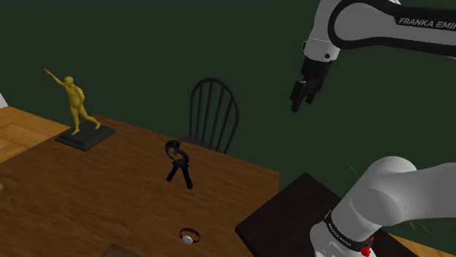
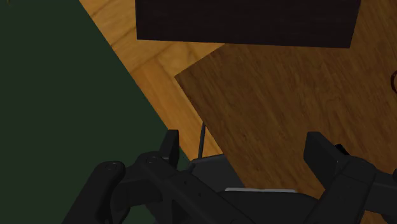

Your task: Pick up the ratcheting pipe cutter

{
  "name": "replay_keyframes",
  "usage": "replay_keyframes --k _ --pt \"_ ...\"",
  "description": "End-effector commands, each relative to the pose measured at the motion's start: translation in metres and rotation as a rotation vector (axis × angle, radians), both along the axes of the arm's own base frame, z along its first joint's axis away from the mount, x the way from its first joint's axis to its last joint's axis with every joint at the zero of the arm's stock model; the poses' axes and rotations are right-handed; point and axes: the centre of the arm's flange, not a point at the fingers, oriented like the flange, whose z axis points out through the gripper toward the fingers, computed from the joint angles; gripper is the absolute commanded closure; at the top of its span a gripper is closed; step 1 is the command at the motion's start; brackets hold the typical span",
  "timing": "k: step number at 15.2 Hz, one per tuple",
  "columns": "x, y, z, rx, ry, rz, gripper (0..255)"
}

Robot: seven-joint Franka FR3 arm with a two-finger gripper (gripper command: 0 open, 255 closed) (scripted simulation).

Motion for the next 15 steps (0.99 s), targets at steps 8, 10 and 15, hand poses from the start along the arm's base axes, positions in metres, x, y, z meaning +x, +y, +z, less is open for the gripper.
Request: replay_keyframes --k 8,10,15 --pt "0.054 0.047 -0.046 0.041 -0.029 0.092 0" --pt "0.068 0.062 -0.059 0.052 -0.037 0.119 0" --pt "0.104 0.101 -0.089 0.081 -0.058 0.185 0"
